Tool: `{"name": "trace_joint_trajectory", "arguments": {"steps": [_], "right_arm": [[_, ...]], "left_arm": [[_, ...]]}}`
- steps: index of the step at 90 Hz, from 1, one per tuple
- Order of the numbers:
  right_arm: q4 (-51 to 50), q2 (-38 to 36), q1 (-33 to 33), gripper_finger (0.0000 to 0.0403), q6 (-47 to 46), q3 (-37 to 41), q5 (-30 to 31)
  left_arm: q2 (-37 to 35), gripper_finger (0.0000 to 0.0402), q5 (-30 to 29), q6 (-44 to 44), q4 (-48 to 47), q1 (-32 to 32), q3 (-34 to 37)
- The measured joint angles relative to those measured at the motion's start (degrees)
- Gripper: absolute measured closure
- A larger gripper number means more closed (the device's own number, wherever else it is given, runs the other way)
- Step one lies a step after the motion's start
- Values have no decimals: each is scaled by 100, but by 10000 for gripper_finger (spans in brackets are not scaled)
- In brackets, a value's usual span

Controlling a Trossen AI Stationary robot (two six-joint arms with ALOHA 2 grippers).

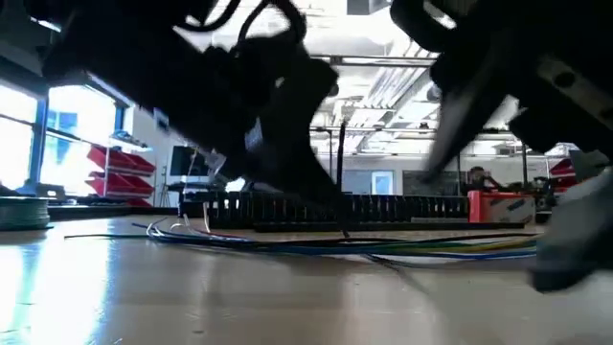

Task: Ziptie cables
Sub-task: Wrap the cables using a black zip tie

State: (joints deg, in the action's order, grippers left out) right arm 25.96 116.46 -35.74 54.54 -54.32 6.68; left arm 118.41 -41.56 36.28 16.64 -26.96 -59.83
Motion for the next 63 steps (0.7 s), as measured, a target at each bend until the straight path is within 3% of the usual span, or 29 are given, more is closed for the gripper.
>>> {"name": "trace_joint_trajectory", "arguments": {"steps": [26,42,63], "right_arm": [[81,59,242,284,-1909,-217,15],[182,53,42,330,-2787,-220,17],[232,-12,-377,383,-3379,-224,690]], "left_arm": [[164,401,-124,311,82,-68,0],[164,401,-180,311,84,-86,0],[164,402,-735,260,87,-147,0]]}}
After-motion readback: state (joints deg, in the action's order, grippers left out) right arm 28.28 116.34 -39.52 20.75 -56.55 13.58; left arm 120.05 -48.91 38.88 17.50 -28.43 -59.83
